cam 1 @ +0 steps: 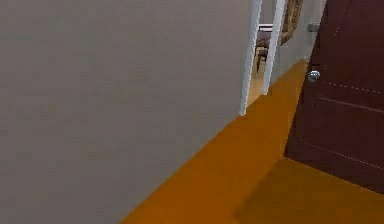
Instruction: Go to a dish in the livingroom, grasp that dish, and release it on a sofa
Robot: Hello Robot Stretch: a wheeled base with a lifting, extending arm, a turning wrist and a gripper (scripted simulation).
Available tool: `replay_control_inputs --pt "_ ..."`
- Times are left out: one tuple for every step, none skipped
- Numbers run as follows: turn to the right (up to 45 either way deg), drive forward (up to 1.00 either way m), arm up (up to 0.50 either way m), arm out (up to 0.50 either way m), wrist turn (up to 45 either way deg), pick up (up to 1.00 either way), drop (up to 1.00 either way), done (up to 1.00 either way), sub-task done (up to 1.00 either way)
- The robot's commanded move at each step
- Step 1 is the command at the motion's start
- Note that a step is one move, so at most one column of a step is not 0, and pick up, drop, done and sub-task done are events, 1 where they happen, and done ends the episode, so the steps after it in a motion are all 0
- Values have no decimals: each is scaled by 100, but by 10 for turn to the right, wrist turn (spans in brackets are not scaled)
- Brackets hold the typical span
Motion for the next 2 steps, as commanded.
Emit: replay_control_inputs --pt "180 0 0 0 0 0 0 0 0" --pt "0 100 0 0 0 0 0 0 0"
